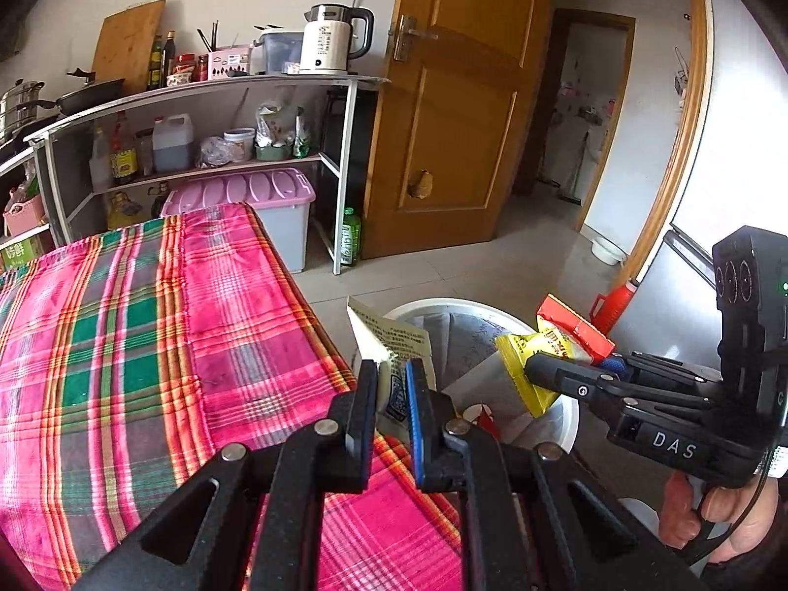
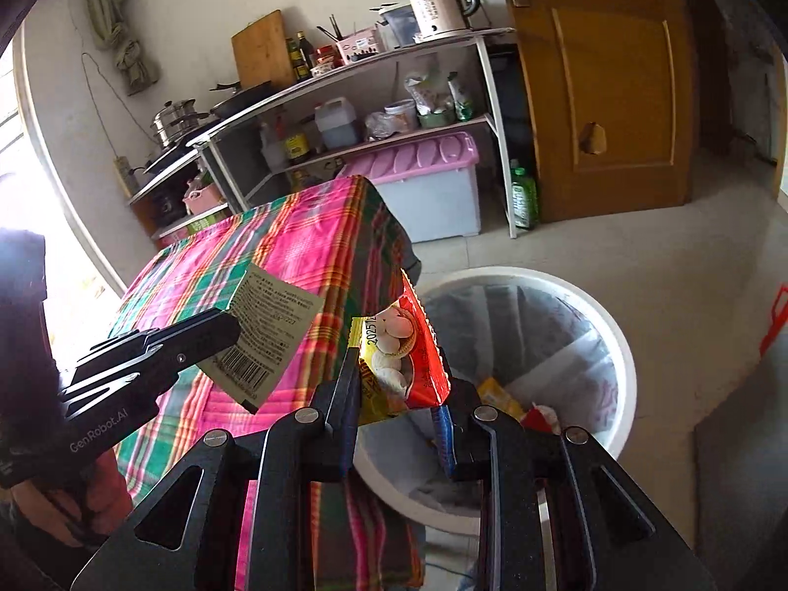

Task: Collect trash
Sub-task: 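Carry the white packet and yellow bag over the trash bin, then open the left tool while the right tool opens, dropping packet and bag into the bin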

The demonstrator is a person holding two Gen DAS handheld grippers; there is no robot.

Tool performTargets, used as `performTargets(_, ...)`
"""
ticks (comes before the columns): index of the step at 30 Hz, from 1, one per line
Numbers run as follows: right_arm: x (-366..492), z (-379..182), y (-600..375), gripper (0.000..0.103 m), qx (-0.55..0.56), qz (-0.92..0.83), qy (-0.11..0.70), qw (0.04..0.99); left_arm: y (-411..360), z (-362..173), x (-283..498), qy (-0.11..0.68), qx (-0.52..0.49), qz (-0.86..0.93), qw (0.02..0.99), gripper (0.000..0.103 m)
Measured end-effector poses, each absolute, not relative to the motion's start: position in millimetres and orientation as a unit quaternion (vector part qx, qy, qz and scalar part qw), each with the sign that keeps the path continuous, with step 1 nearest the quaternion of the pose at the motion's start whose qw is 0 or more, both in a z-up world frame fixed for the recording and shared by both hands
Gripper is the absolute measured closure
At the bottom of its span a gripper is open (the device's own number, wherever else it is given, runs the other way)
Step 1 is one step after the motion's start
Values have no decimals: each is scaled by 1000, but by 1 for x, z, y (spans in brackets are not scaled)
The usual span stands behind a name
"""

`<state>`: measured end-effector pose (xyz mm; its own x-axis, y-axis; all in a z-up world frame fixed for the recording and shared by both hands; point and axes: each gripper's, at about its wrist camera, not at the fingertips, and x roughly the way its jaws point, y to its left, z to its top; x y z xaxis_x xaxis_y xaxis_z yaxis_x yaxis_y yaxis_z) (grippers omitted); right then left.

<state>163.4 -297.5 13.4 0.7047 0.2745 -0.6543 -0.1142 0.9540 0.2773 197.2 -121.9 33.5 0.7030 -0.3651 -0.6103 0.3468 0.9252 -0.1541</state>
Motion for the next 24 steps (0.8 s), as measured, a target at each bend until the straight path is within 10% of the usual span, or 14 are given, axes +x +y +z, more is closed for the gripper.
performTargets(19,186,-43,-349,74,153,40,431,888,-177,-16,235,410,4,-223,884,90)
performTargets(24,185,-43,-353,60,153,37,430,889,-181,-19,237,419,0,-225,880,87)
